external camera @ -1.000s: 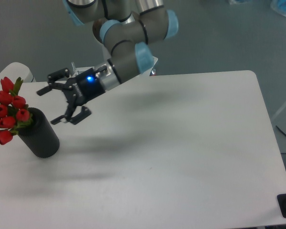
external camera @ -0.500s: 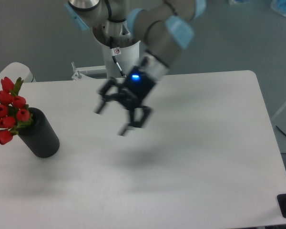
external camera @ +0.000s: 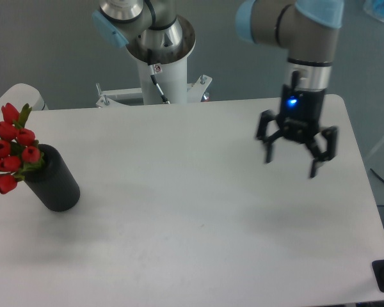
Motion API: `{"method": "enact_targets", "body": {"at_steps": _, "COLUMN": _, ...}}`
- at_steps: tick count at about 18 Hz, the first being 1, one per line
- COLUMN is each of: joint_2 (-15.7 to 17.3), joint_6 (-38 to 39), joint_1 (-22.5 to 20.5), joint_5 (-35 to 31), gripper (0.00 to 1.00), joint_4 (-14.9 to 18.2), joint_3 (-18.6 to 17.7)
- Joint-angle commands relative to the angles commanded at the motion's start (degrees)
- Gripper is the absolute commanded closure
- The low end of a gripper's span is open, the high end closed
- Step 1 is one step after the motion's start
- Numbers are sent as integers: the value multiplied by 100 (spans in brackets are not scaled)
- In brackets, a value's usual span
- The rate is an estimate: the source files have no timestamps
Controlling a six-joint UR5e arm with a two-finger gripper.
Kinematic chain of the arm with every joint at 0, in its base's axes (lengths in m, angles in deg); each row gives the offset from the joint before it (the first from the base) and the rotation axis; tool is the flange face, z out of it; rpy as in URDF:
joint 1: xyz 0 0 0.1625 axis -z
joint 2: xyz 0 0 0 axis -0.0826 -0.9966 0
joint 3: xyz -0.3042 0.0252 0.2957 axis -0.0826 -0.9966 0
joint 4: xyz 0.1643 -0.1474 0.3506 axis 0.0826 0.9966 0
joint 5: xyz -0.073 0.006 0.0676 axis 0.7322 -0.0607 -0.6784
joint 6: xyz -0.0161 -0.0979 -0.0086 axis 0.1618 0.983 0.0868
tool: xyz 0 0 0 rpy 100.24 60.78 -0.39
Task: Insert the flowers into the vase
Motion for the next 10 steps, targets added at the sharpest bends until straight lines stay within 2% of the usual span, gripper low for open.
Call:
{"method": "enact_targets", "body": {"at_steps": 3, "joint_2": 194, "joint_6": -27, "joint_1": 70, "joint_5": -484, "gripper": 0, "joint_4": 756, "joint_3": 430}}
{"method": "enact_targets", "body": {"at_steps": 4, "joint_2": 255, "joint_6": -27, "joint_1": 70, "joint_5": -625, "gripper": 0, "joint_4": 898, "joint_3": 449}}
{"method": "enact_targets", "body": {"at_steps": 10, "joint_2": 361, "joint_6": -10, "joint_1": 79, "joint_5": -662, "gripper": 0, "joint_4": 987, "joint_3": 485}}
